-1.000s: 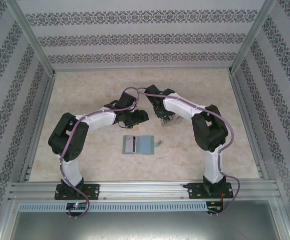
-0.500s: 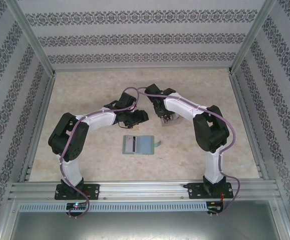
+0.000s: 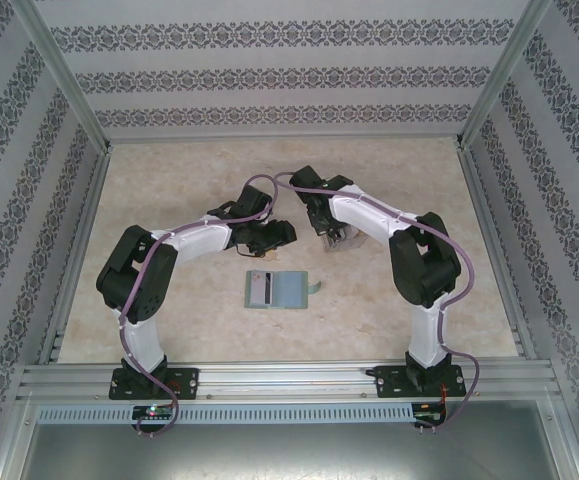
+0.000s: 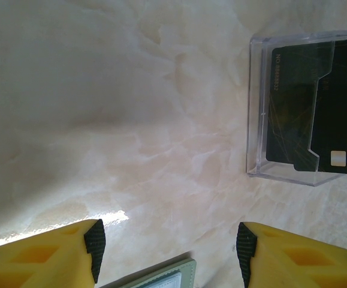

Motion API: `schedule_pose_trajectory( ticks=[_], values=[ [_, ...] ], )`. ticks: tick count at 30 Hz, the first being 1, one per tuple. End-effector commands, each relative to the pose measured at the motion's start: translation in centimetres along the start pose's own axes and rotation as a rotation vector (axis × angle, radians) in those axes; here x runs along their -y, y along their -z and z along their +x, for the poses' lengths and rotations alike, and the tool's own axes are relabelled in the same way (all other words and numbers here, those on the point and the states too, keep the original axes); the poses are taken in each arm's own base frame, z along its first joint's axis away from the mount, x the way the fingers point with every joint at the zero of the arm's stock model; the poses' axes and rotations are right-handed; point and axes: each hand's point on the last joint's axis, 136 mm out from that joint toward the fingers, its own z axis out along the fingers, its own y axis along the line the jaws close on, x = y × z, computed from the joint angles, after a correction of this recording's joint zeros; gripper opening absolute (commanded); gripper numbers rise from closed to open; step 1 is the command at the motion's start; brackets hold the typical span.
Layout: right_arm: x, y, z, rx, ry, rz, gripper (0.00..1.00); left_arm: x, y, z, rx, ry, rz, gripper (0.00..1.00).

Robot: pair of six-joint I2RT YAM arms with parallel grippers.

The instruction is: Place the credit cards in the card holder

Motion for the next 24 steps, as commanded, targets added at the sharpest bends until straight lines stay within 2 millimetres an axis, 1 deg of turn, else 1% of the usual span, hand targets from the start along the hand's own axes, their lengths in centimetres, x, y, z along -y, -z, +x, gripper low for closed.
schedule_pose_trajectory(
  ticks=[1,3,8,9,11,15,20,22,24],
  values=[
    [1.1,1.1,0.1,0.013,-0.021,0.014,0.09,0.0,0.4,-0.2,0.003,0.008,0.018,0.62],
    [1.1,1.3,0.1,0.015,-0.028,0.004,0.07,0.1,0.4,-0.2,0.002,0.008,0.018,0.62],
    [1.1,2.0,0.1,0.025,-0.048,-0.017,0.06,0.1,0.4,-0.2,0.002,0.007,0.02,0.62],
    [1.1,2.3,0.1,0.029,-0.056,-0.028,0.04,0.2,0.4,-0.3,0.003,0.006,0.022,0.62],
    [1.0,3.0,0.0,0.041,-0.077,-0.057,0.02,0.3,0.5,-0.3,0.004,0.005,0.025,0.62],
    [1.1,4.8,-0.3,0.085,-0.145,-0.121,0.01,0.7,0.8,-0.6,0.006,0.015,0.052,0.62],
    [1.2,7.0,-0.3,0.135,-0.271,-0.262,0.0,1.8,2.0,-1.6,0.015,0.043,0.15,0.63],
    [1.0,8.2,-0.3,0.158,-0.345,-0.364,0.0,2.7,2.9,-2.2,0.024,0.061,0.227,0.65],
    [0.3,9.7,-0.5,0.195,-0.425,-0.508,0.0,3.5,3.9,-2.9,0.032,0.085,0.314,0.69]
  ],
)
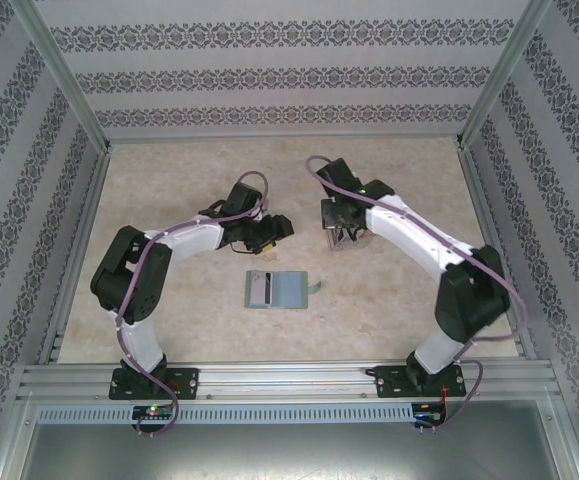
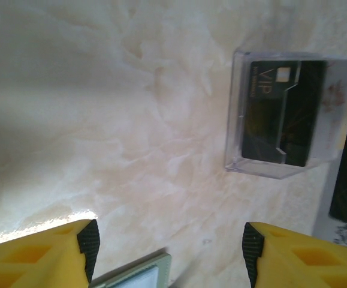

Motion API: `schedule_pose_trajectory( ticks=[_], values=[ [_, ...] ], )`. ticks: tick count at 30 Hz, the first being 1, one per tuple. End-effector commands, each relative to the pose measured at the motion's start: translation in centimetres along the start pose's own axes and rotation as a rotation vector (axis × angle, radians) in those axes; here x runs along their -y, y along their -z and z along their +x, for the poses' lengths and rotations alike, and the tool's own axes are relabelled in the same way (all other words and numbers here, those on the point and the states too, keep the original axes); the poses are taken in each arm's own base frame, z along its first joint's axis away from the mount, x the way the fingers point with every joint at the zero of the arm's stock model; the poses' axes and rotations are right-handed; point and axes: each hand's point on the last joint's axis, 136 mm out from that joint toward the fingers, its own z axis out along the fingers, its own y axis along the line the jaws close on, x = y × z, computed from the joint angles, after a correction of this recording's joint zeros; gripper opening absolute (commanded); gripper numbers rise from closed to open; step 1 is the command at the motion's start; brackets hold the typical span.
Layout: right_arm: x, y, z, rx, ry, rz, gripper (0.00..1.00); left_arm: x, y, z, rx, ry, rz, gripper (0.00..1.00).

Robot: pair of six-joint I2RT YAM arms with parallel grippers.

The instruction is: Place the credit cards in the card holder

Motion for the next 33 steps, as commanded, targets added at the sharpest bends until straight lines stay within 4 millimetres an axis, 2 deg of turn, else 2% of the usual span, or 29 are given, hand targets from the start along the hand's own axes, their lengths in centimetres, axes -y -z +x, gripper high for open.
schedule_pose_trajectory(
  ticks=[1,7,10,20,26,33],
  values=[
    [-2.6,2.0,-0.7,0.046,-0.174,-0.263,0.0,3.8,2.5,-1.9,0.032,0.02,0.219,0.71],
    [-5.4,5.0,-1.5,0.077,-0.379,-0.63,0.0,7.7,5.2,-3.9,0.019,0.042,0.481,0.76],
    [-6.5,5.7,-1.5,0.062,-0.412,-0.722,0.0,9.5,5.9,-4.2,0.005,0.037,0.556,0.77],
    [-8.7,5.9,-2.1,0.045,-0.473,-0.888,0.0,12.0,7.1,-4.0,-0.041,0.011,0.671,0.77],
    [-9.5,5.2,-2.1,0.017,-0.492,-0.933,0.0,12.3,7.4,-3.7,-0.051,0.003,0.687,0.65],
    [-9.0,3.3,-1.6,-0.006,-0.517,-0.889,0.0,12.9,8.2,-3.7,-0.05,0.003,0.717,0.32]
  ],
)
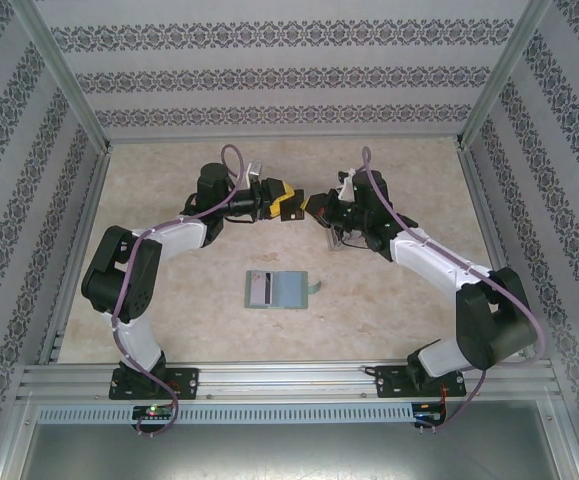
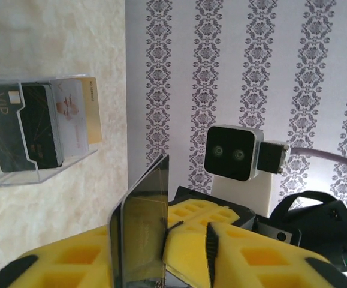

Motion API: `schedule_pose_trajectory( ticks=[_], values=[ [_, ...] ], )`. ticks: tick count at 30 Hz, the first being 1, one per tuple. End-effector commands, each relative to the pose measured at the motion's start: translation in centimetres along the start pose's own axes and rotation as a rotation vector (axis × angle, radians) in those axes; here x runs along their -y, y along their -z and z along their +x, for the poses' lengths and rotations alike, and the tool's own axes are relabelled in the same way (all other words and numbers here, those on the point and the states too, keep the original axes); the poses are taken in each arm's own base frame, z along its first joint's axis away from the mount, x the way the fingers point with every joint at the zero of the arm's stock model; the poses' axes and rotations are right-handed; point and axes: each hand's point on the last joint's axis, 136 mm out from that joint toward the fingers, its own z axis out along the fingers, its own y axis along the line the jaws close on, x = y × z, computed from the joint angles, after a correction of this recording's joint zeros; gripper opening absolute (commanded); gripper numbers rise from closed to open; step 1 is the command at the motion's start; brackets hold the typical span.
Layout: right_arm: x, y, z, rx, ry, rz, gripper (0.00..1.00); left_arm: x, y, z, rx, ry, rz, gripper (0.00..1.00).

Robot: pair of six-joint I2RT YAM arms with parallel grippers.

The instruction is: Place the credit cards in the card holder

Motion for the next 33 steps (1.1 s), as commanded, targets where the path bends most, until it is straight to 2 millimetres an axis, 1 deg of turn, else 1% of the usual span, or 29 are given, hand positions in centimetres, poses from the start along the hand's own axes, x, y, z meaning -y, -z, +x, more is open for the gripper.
schedule_pose_trajectory(
  ticks=[1,4,6,9,11,13,22,25,27,29,33],
  values=[
    [0.7,-0.4,0.1,-0.007,-0.009,0.0,0.0,1.9,0.0,0.3,-0.014,-0.06,0.062,0.25],
    [0.7,-0.4,0.0,-0.008,-0.005,-0.004,0.02,1.8,0.1,0.3,-0.006,-0.056,0.061,0.12],
    [0.3,-0.4,0.0,-0.013,0.002,-0.018,0.03,1.8,0.2,0.3,0.003,-0.053,0.059,0.06],
    [-0.2,-0.4,0.0,-0.021,0.012,-0.032,0.14,1.9,0.3,0.3,0.006,-0.053,0.061,0.03],
    [-0.5,-0.6,0.2,-0.039,0.018,-0.045,0.21,2.0,0.3,0.2,0.007,-0.054,0.066,0.03],
    [-0.8,-0.9,0.4,-0.062,0.022,-0.059,0.23,2.2,0.3,0.2,0.006,-0.054,0.072,0.03],
    [-2.0,-2.2,1.5,-0.134,0.049,-0.1,0.27,2.2,0.3,0.3,0.007,-0.047,0.078,0.07],
    [-1.8,-2.6,1.6,-0.148,0.047,-0.1,0.3,2.3,0.3,0.3,0.008,-0.046,0.08,0.07],
    [-1.1,-2.8,1.6,-0.143,0.037,-0.075,0.29,2.5,0.3,0.2,0.009,-0.047,0.09,0.09],
    [0.1,-2.8,1.3,-0.123,0.022,-0.029,0.27,2.9,0.4,0.2,0.009,-0.051,0.101,0.13],
    [1.9,-2.2,0.7,-0.07,-0.003,0.029,0.25,3.2,0.4,0.3,0.008,-0.052,0.106,0.18]
  ],
)
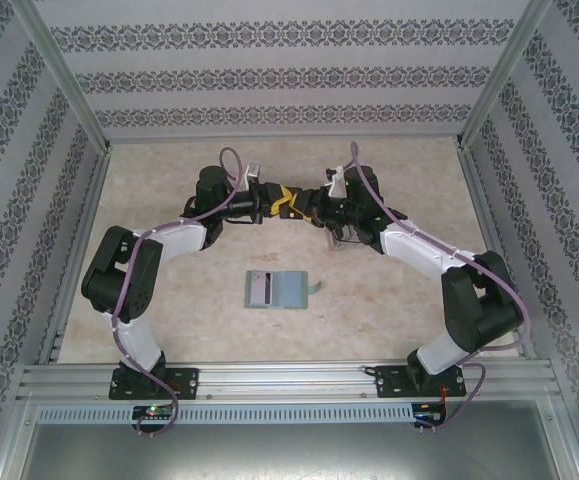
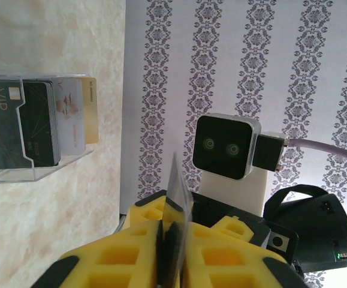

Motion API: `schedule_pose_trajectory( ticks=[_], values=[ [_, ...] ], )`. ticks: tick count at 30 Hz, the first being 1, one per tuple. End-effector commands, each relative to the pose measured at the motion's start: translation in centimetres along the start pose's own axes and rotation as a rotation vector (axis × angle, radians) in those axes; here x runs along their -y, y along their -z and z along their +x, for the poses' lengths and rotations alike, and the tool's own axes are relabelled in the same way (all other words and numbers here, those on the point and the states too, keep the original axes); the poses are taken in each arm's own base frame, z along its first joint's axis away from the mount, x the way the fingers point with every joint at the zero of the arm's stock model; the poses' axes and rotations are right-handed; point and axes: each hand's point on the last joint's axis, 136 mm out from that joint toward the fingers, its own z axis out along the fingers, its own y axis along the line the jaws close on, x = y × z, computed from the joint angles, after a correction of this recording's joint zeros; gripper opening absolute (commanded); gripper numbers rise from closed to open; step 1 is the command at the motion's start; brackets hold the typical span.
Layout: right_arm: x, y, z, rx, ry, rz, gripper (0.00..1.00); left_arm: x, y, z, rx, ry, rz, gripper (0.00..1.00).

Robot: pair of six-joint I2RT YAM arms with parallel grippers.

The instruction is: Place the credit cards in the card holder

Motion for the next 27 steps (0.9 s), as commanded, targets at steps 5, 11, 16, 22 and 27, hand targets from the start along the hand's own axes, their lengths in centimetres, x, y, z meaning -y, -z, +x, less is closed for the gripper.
schedule_pose_trajectory(
  ticks=[5,11,16,22,27],
  values=[
    [3.2,0.6,-0.1,0.046,-0.031,0.106,0.22,3.5,0.3,0.6,-0.017,-0.103,0.097,0.21],
    [4.3,1.2,-0.3,0.074,-0.045,0.15,0.22,3.7,0.3,0.6,-0.015,-0.101,0.102,0.21],
    [5.0,1.5,-0.3,0.083,-0.054,0.177,0.22,3.4,0.3,0.5,-0.013,-0.095,0.097,0.22],
    [5.5,2.2,-0.5,0.108,-0.045,0.221,0.17,3.0,0.3,0.6,-0.01,-0.085,0.09,0.22],
    [6.0,3.1,-0.7,0.132,-0.03,0.269,0.1,2.1,0.4,0.3,0.014,-0.063,0.071,0.19]
  ],
)
